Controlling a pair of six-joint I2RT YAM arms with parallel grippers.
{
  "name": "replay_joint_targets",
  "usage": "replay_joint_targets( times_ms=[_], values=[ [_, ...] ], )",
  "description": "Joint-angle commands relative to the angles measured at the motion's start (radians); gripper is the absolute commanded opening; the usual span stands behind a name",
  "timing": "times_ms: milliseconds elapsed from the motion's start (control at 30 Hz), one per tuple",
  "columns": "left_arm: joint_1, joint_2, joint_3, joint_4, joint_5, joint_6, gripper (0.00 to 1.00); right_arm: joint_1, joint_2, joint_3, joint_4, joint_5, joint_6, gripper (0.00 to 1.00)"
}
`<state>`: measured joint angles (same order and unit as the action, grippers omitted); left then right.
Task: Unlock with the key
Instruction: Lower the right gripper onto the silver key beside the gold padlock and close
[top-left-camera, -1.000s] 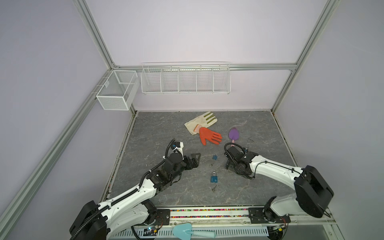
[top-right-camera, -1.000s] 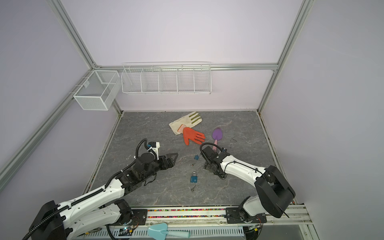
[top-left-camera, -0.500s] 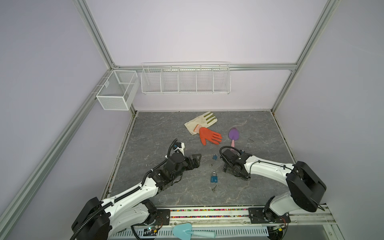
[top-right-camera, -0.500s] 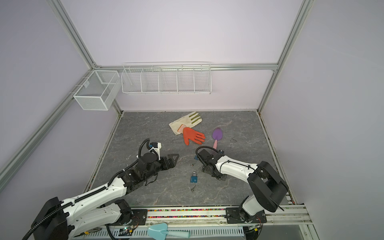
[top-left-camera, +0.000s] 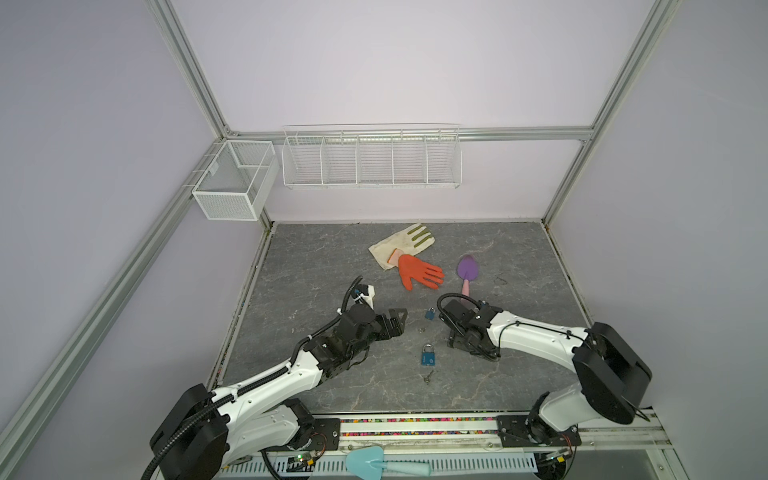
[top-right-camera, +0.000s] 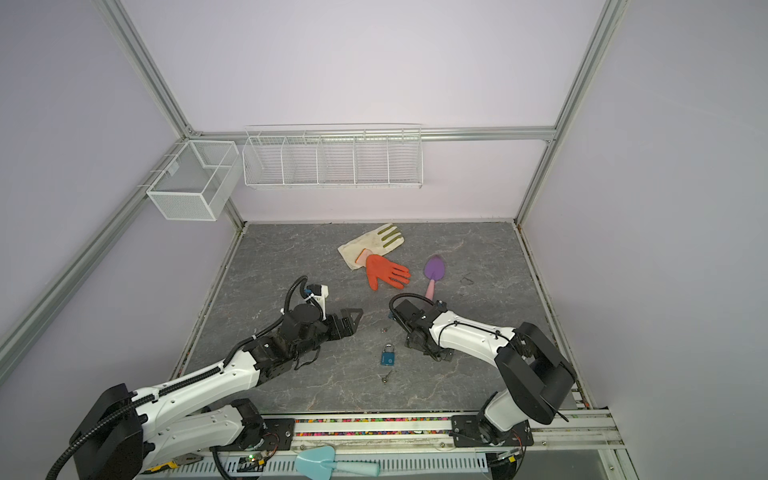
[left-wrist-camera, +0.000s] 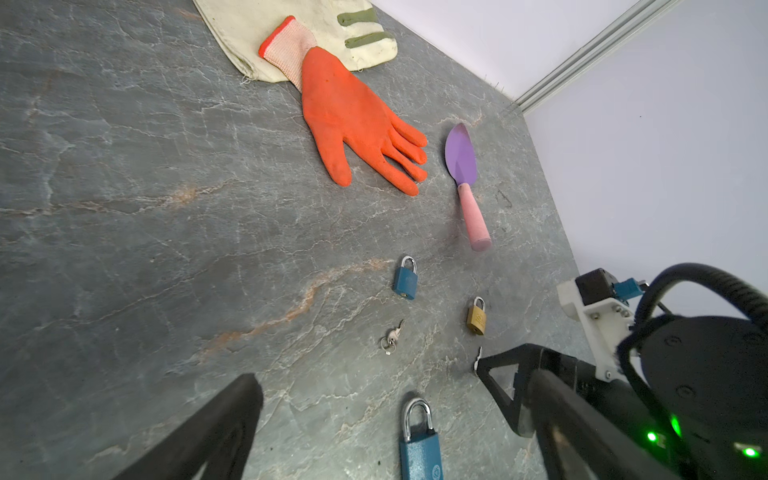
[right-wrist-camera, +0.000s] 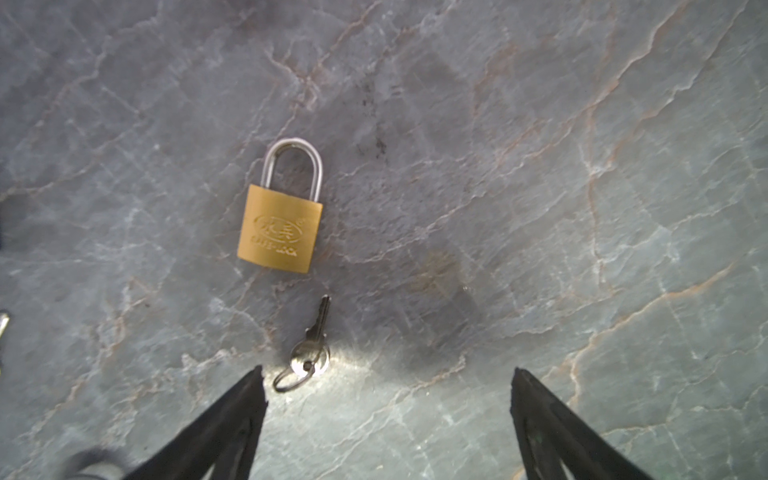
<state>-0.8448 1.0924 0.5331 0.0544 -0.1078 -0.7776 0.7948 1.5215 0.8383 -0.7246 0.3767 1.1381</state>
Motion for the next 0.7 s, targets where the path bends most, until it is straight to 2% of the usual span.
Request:
replay_joint_targets(
  times_ms=[0, 500, 667],
  values=[
    [-0.008, 0.01, 0.038, 0.009, -0.004, -0.013, 1.0, 0.007, -0.009, -0.015, -0.041, 0.002, 0.001, 0.9],
    [-0.022, 0.014, 0.056, 0.0, -0.015, -0.017, 1.0, 0.021, -0.079, -0.071, -0.094, 0.0, -0.045, 0.85],
    [-0.03, 0.017, 0.067, 0.001, -0.038, -0.023, 1.0, 0.021, -0.107, -0.048, -0.064, -0.054, -0.06, 0.8]
  ],
)
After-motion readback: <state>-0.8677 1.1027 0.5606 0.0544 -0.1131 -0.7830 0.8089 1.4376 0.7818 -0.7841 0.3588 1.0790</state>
